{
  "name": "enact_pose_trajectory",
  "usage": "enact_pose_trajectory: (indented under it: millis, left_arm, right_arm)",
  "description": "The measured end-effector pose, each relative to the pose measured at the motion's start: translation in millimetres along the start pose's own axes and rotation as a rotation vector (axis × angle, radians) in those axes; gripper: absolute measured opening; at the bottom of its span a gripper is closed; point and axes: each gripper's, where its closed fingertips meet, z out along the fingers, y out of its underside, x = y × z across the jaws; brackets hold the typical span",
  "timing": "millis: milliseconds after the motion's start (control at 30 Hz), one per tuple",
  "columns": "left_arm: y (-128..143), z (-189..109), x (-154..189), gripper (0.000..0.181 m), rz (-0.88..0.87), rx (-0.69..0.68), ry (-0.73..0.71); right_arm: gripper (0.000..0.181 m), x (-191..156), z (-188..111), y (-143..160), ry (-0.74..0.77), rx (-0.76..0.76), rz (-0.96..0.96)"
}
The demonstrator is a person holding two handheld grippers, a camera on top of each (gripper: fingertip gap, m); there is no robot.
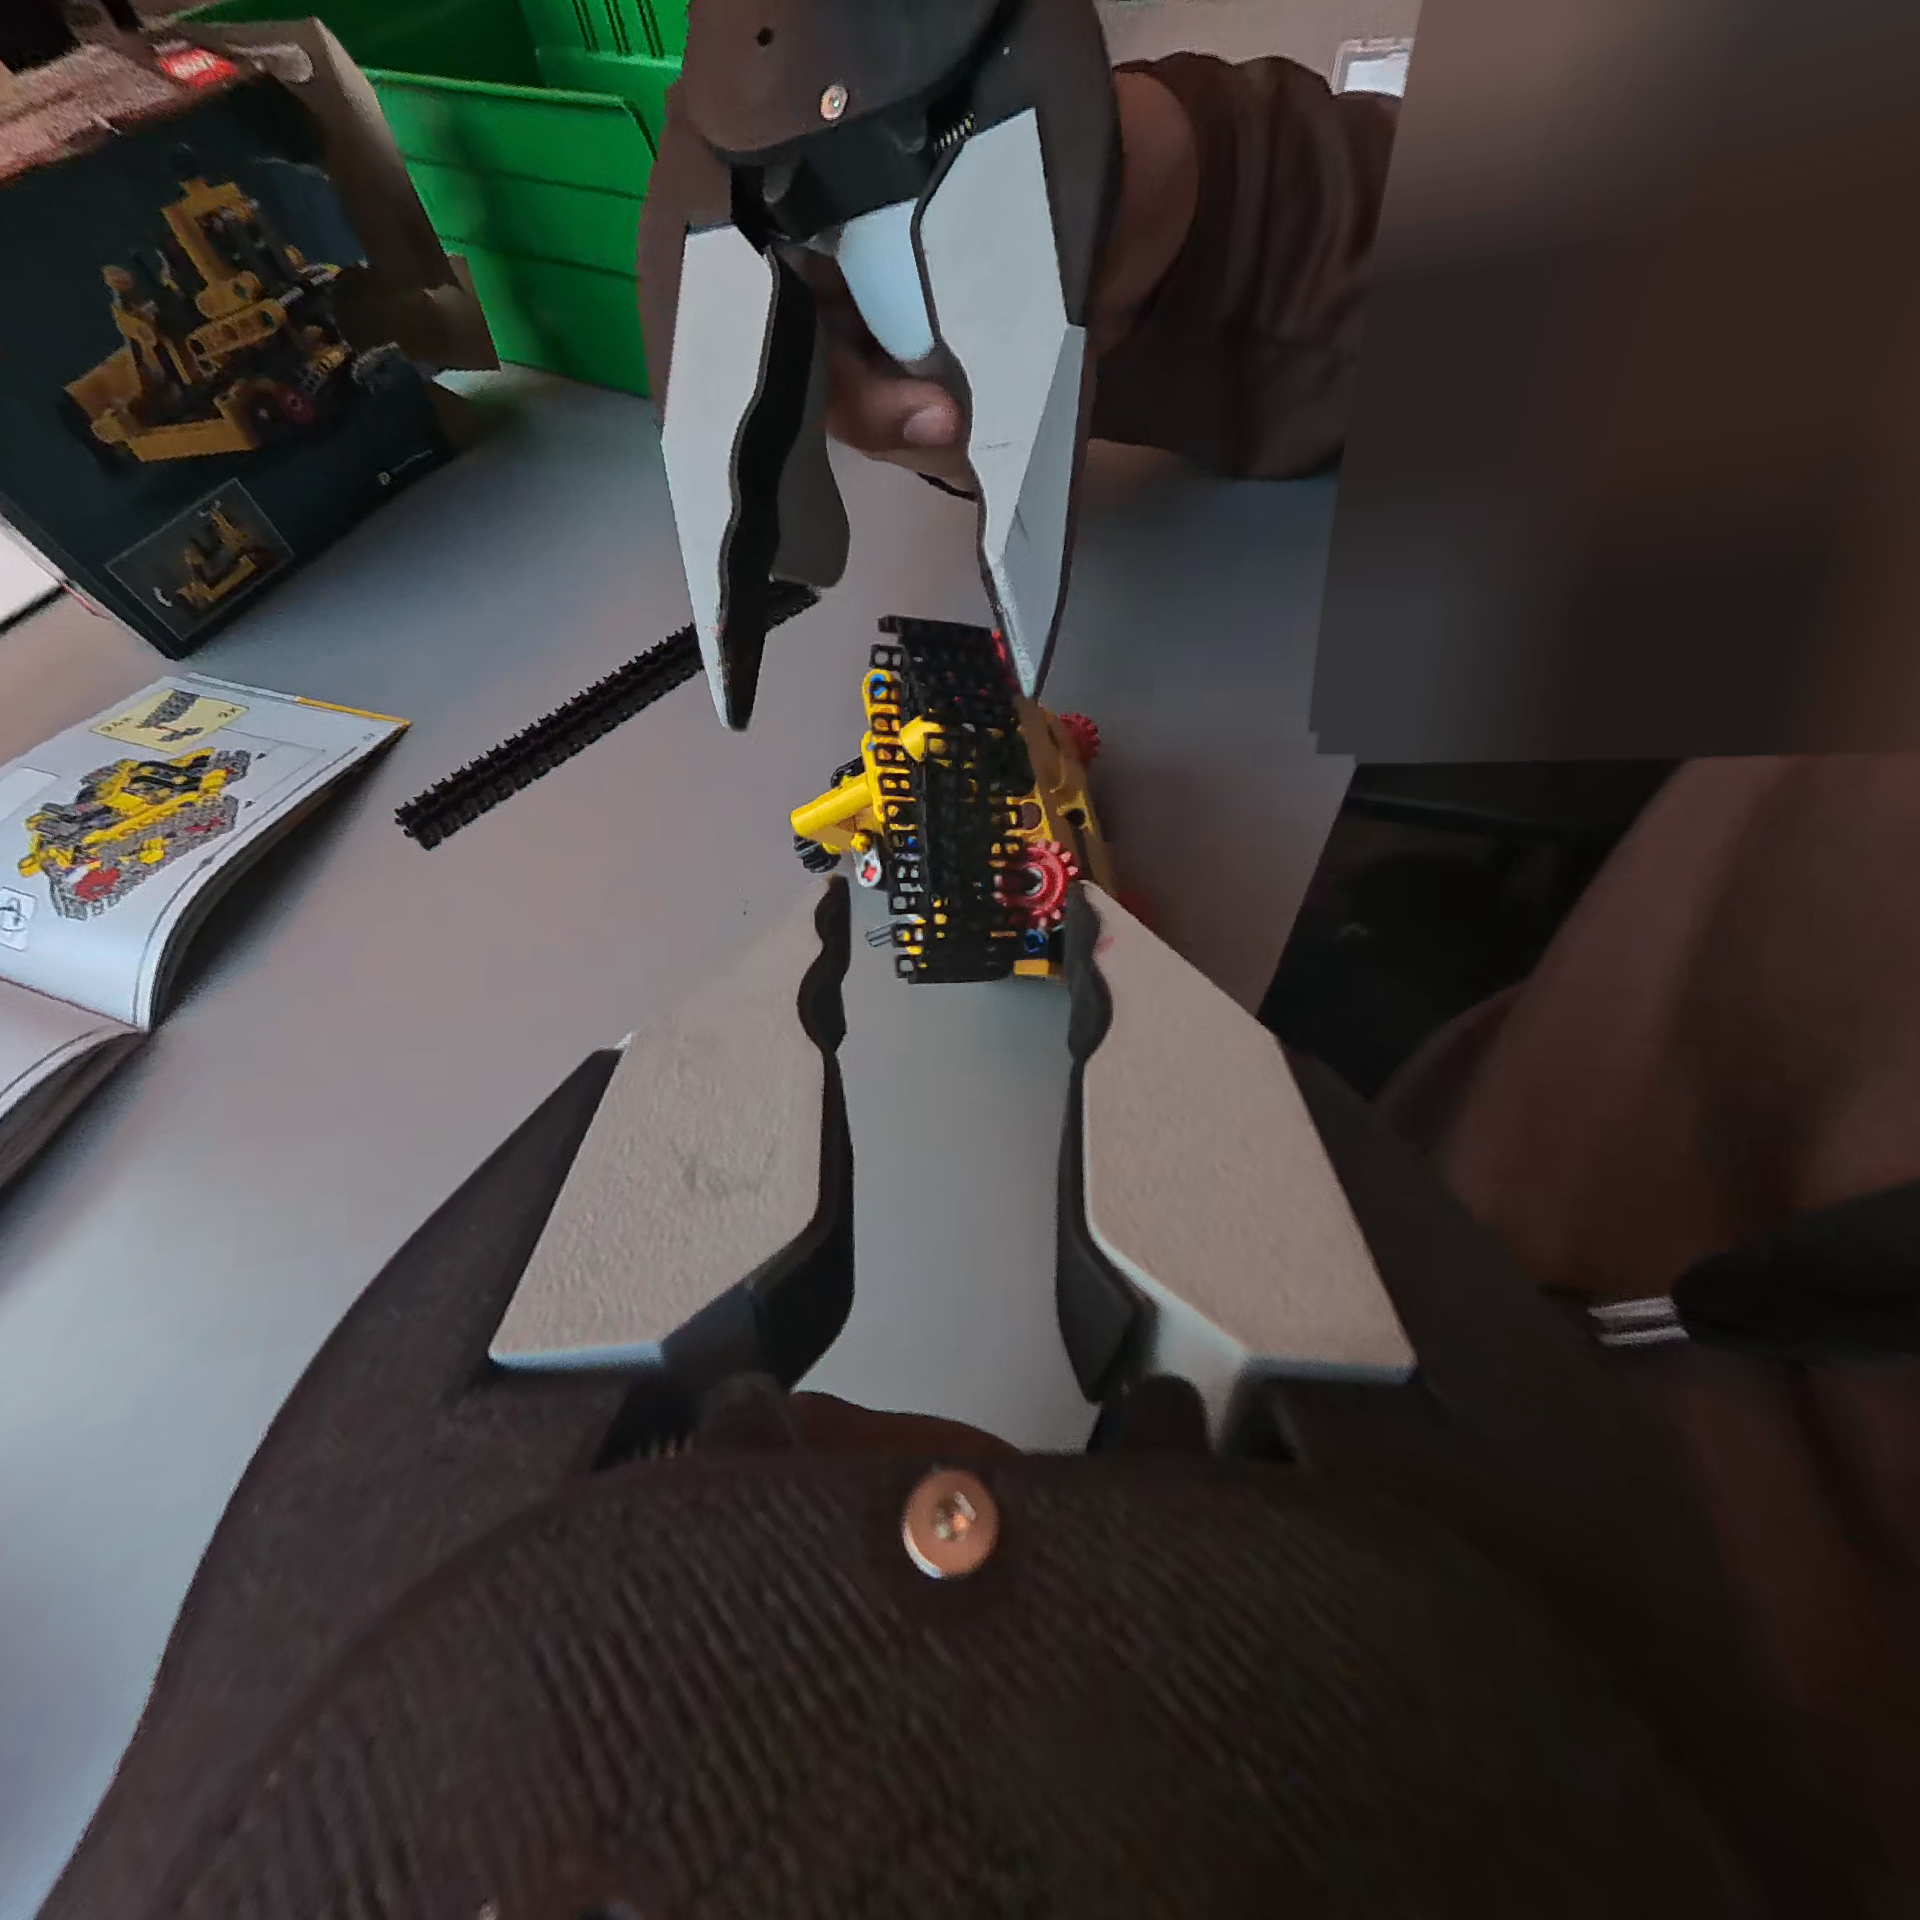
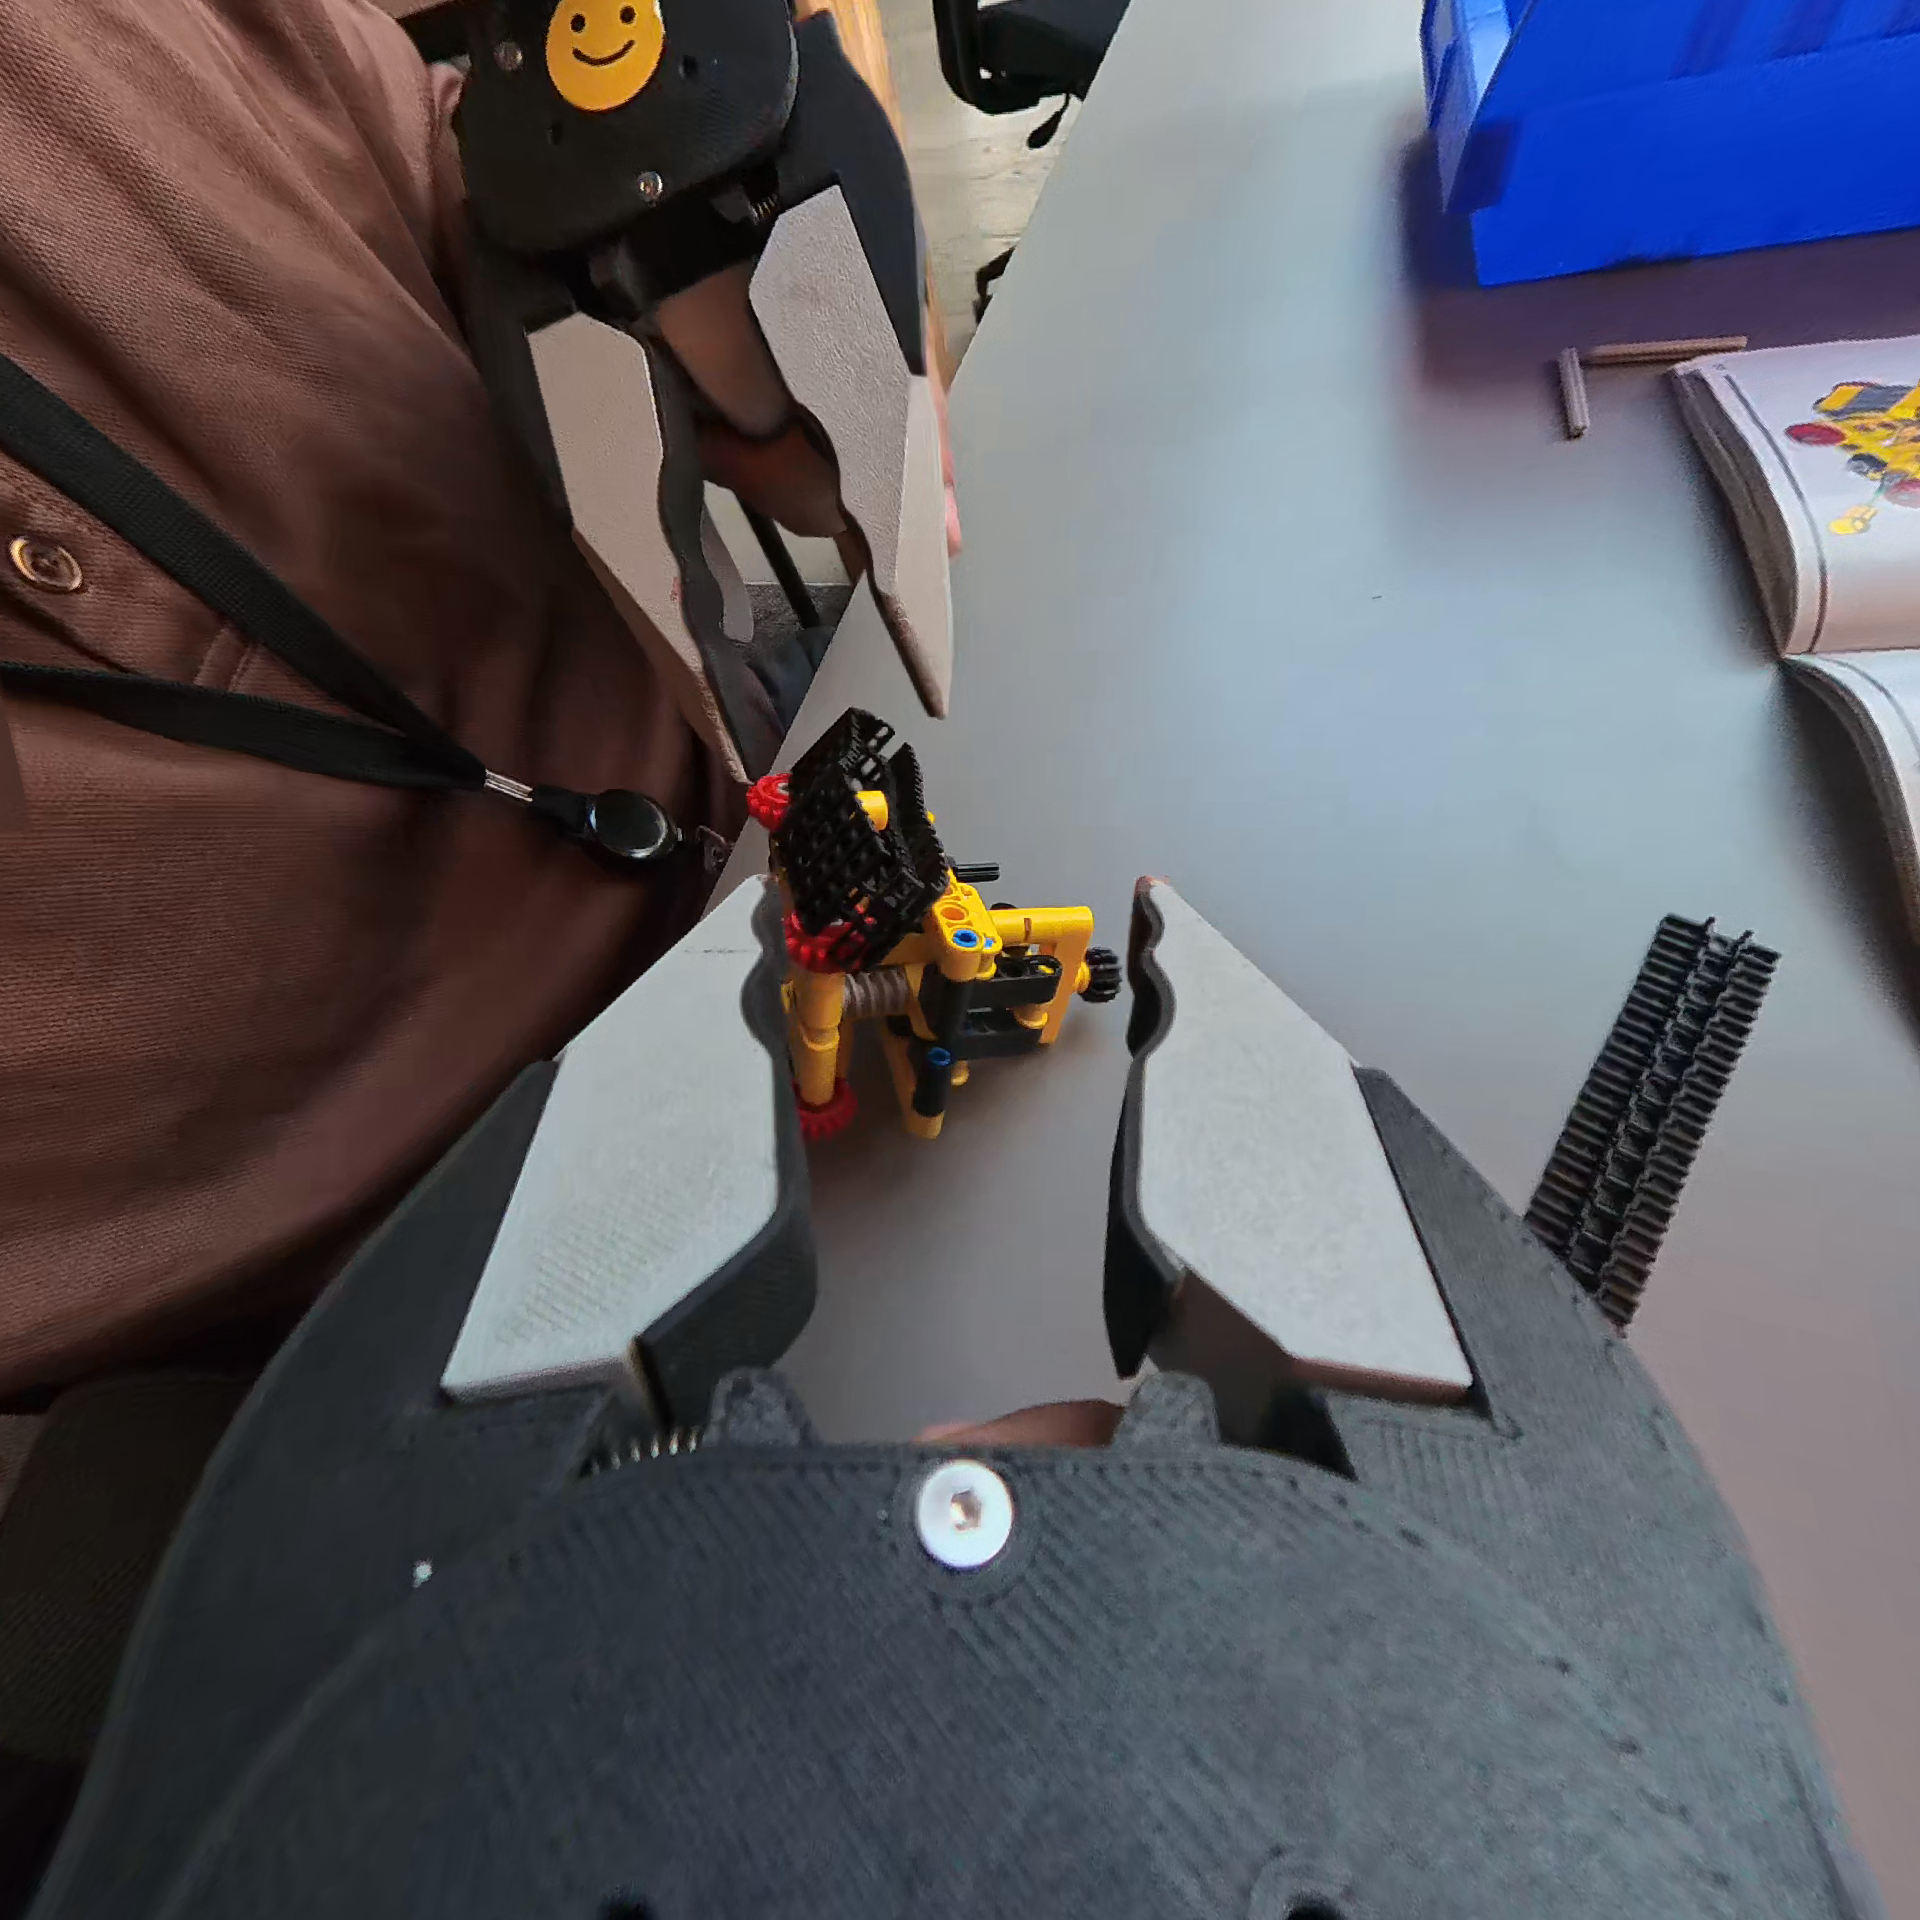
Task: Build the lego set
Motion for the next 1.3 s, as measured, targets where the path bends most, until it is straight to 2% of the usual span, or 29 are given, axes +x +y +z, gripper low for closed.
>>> enact_pose_trajectory:
  millis: [333,467,533,667,833,933,1100,1300]
  left_arm:
    - [1,9,1,0.036,0.152,-0.005,-0.141]
    - [3,8,-6,0.035,0.162,-0.013,-0.191]
    - [1,7,-3,0.036,0.159,-0.008,-0.186]
    - [-9,3,10,0.037,0.167,0.021,-0.173]
    - [-12,8,11,0.042,0.234,-0.016,-0.209]
    - [-28,9,11,0.029,0.206,-0.008,-0.138]
    - [-29,22,-14,0.031,0.000,-0.144,0.001]
    - [-32,34,-2,0.018,-0.148,-0.203,0.201]
  right_arm:
    - [0.070,-8,-10,-2,-0.106,0.072,0.042]
    - [0.059,-6,-25,5,-0.063,0.070,-0.047]
    - [0.059,-6,-28,11,-0.028,0.041,-0.090]
    - [0.056,-5,-26,10,0.058,0.028,-0.167]
    - [0.055,-4,-18,15,0.126,-0.042,-0.241]
    - [0.054,0,-18,24,0.156,-0.086,-0.241]
    - [0.045,0,-23,24,0.158,-0.056,-0.214]
    - [0.044,0,-23,22,0.162,-0.032,-0.189]
